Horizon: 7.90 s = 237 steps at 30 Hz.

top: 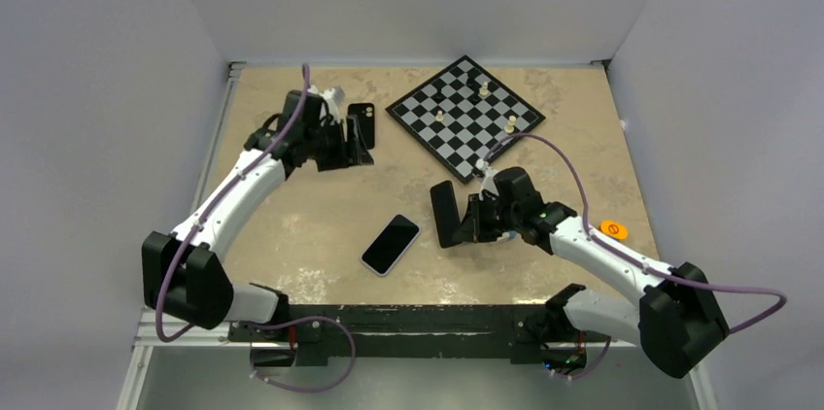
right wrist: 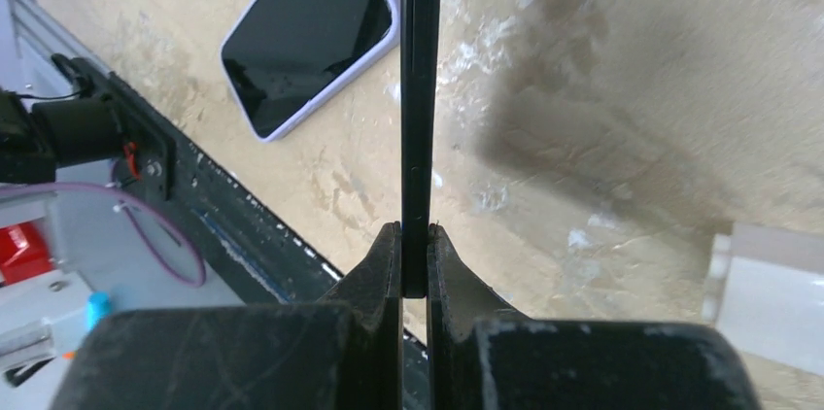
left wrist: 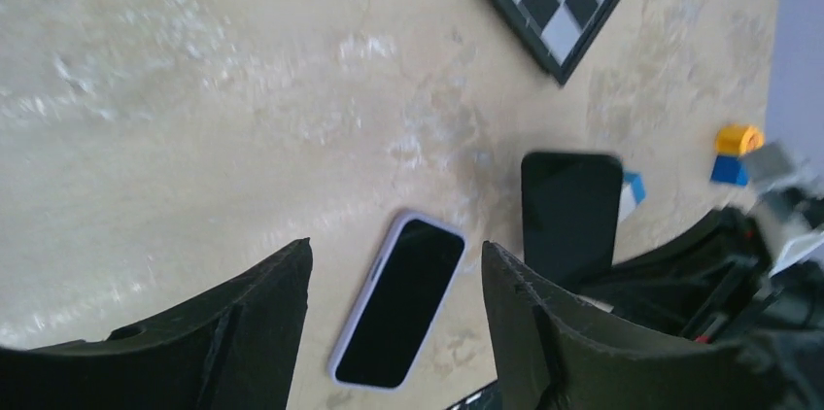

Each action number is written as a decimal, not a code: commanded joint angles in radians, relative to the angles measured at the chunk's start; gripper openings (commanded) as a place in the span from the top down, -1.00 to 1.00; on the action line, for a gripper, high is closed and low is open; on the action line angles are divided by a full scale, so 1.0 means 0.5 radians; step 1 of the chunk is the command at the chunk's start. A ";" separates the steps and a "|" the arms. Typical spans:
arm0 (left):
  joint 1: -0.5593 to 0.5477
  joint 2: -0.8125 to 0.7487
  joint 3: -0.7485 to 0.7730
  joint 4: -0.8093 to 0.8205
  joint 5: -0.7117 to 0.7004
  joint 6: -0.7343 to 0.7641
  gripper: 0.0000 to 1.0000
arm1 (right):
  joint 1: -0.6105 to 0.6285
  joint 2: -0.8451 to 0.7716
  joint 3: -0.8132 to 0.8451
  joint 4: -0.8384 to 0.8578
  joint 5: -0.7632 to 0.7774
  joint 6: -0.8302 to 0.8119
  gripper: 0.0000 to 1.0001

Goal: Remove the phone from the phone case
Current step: Place the phone at the center of the board, then pick up the phone at the center of the board.

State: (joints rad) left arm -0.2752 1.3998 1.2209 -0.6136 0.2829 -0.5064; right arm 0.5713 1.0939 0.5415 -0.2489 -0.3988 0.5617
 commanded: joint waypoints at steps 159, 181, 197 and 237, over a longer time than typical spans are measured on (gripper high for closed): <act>-1.254 0.142 -0.362 -0.065 -1.069 0.340 1.00 | -0.194 -0.649 0.078 -0.288 0.636 0.077 -0.82; -1.257 -0.681 -0.906 0.676 -0.354 0.791 1.00 | 0.073 0.142 0.541 0.144 -0.276 0.035 -0.52; -1.258 -0.636 -0.878 0.657 -0.361 0.755 1.00 | 0.375 0.654 0.460 0.763 -0.350 0.468 -0.14; -0.741 -0.672 -1.817 3.084 0.182 -1.566 -0.51 | -0.291 -0.495 -0.452 1.910 -0.340 1.208 1.00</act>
State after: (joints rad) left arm -0.6476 0.9817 0.3485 0.3527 0.2428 -1.1347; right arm 0.4271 0.8627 0.3248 0.5060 -0.5640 1.0771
